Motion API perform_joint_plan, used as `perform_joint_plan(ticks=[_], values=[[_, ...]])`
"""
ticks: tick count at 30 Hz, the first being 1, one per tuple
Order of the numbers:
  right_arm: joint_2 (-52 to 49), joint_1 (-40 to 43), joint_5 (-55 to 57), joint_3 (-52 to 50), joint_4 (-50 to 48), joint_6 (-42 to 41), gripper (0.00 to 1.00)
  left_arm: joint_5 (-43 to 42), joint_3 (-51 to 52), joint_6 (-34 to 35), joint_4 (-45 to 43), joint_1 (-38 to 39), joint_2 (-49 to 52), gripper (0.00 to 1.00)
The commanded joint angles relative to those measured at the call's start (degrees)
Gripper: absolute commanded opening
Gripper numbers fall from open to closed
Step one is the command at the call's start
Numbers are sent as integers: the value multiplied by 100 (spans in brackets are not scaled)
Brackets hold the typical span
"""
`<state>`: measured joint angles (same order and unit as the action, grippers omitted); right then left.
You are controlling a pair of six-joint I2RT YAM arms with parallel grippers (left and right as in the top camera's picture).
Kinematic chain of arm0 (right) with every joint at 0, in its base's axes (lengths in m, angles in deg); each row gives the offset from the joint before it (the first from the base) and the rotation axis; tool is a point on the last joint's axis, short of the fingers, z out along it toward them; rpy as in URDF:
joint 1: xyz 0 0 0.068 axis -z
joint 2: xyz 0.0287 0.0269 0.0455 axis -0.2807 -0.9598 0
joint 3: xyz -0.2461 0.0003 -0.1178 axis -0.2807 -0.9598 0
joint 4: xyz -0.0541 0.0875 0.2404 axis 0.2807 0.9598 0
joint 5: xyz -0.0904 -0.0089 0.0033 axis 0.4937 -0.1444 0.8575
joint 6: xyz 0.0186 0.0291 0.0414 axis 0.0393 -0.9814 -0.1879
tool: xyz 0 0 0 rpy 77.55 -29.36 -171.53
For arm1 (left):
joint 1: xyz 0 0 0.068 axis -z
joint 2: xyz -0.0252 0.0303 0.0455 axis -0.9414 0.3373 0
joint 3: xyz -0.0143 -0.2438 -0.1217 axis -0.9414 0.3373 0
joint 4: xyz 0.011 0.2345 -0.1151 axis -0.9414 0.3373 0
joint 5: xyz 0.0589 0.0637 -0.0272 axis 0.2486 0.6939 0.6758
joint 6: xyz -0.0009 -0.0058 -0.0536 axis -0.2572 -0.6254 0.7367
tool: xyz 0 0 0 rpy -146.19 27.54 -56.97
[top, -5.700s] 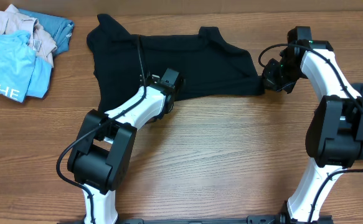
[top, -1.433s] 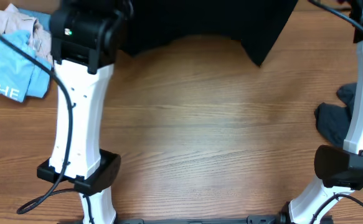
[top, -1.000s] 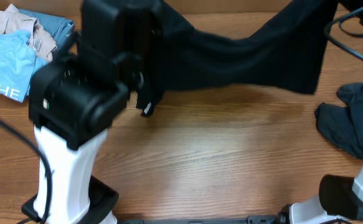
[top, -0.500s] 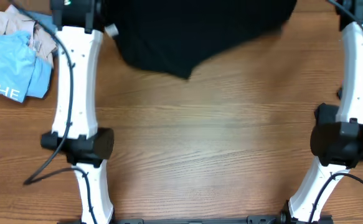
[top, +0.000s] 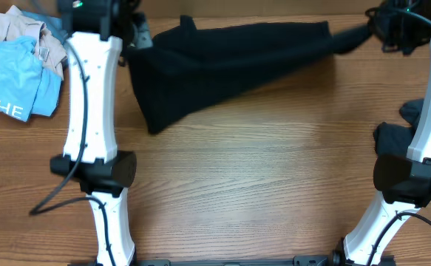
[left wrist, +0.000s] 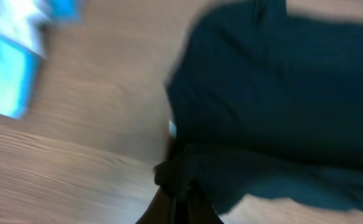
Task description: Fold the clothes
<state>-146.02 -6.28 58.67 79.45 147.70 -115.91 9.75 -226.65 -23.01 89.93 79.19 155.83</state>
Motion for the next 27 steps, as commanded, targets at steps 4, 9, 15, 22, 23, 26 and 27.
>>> perform_joint_plan(ticks=[4, 9, 15, 22, 23, 26, 27], values=[[24, 11, 691, -468, 450, 168, 4, -1425, 404, -15, 31, 208, -68, 4], [26, 17, 693, -1029, 450, 168, 4, -1703, 1123, -48, 31, 1008, -365, 4], [26, 138, 1080, -1029, 450, 293, 4, -1729, 2682, 398, 31, 2184, -1119, 4], [26, 1123, 833, -1029, 450, 813, 5, -2251, 4221, 535, 33, 2791, -1757, 4], [26, 1130, 835, -1029, 450, 894, 6, -2315, 4350, 538, 33, 2852, -1762, 4], [26, 1132, 837, -1029, 450, 898, 10, -2411, 4730, 538, 33, 3226, -1762, 4], [26, 1132, 863, -1029, 450, 898, 12, -2409, 4765, 535, 33, 3353, -1762, 4]])
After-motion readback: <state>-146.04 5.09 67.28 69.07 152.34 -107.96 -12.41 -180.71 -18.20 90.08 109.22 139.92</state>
